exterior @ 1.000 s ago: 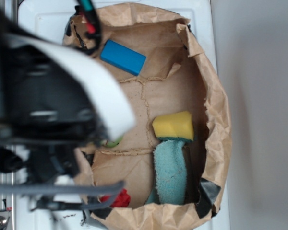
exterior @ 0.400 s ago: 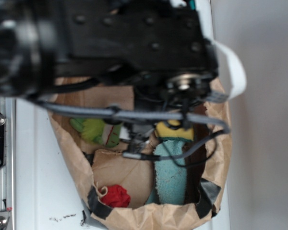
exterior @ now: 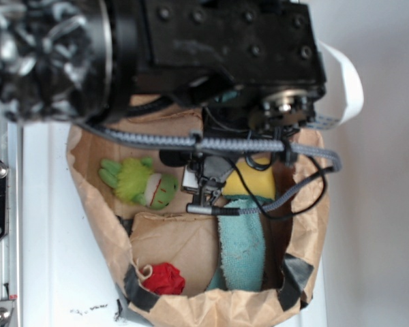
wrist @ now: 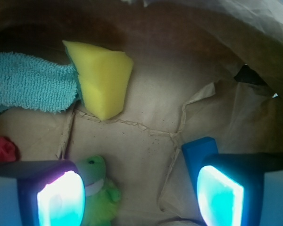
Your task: Grab the blue block.
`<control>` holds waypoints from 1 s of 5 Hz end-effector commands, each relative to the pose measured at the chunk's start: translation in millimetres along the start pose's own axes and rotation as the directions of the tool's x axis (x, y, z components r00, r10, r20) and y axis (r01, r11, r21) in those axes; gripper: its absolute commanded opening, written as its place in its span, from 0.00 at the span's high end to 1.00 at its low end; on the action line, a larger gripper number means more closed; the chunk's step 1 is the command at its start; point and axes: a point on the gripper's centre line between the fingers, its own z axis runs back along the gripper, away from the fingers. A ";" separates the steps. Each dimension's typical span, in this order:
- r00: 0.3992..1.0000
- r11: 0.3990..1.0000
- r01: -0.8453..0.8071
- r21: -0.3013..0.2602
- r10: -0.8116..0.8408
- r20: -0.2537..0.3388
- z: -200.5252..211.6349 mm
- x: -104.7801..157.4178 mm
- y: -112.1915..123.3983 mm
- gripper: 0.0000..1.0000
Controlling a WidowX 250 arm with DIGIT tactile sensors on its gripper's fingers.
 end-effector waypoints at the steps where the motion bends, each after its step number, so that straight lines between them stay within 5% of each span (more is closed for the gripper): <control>1: 0.998 1.000 -0.023 0.021 0.021 0.063 18.7 8.2 7.8 0.00; 3: 0.997 0.995 0.080 0.057 -0.079 -0.018 -16.6 -1.1 37.5 0.00; 5: 0.994 0.994 0.099 0.052 -0.096 -0.057 2.7 -8.8 50.8 0.00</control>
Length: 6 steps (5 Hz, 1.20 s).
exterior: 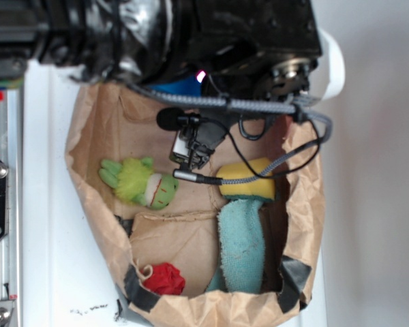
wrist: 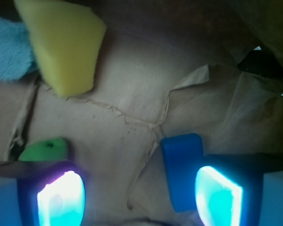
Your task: Grab the blue block.
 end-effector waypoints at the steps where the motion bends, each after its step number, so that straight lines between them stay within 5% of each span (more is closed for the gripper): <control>1: 0.998 0.998 -0.035 0.050 0.032 0.052 23.7 -2.4 21.5 0.00; 3: 0.998 0.998 -0.035 0.050 0.032 0.052 23.7 -2.4 21.5 0.00; 4: 0.994 0.996 0.041 0.077 -0.049 0.100 10.2 -2.5 23.3 0.00; 6: 0.984 0.980 0.168 0.102 -0.173 0.046 3.5 -14.9 28.1 0.00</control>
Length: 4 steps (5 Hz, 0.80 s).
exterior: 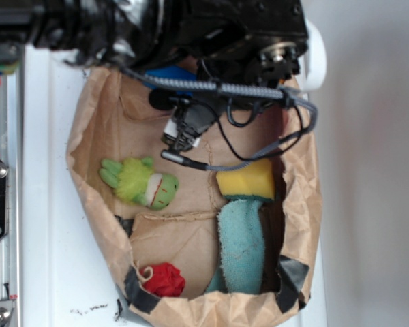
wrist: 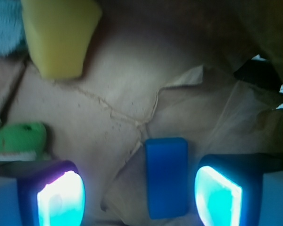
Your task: Grab the blue block.
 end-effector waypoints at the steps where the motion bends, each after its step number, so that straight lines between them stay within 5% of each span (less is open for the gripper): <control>1: 0.999 0.998 0.034 0.060 -0.036 0.025 7.7 -3.2 13.9 0.00; 4: 1.000 0.994 -0.003 0.105 0.006 -0.031 -27.8 18.2 14.7 0.00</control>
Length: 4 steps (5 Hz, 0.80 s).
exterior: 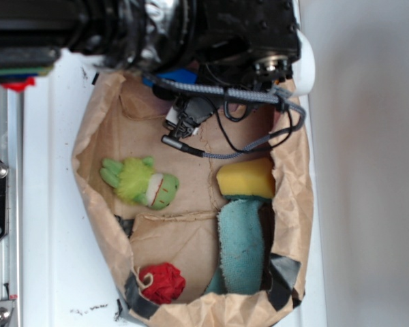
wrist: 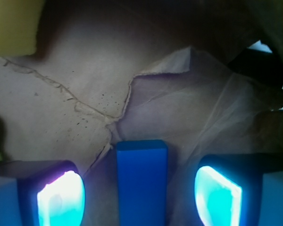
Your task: Grab the blue block.
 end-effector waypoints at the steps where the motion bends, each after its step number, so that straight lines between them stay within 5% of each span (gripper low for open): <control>1: 1.000 0.999 0.001 0.047 -0.002 0.013 -15.4 15.1 -8.5 0.00; 2: 1.000 0.999 0.009 0.045 -0.009 0.015 -22.1 20.8 -17.8 0.00; 3: 1.000 0.999 -0.019 0.027 0.019 0.011 -20.2 23.7 -18.3 0.84; 4: 0.999 0.999 -0.045 0.022 0.044 0.026 -14.7 24.0 -13.7 1.00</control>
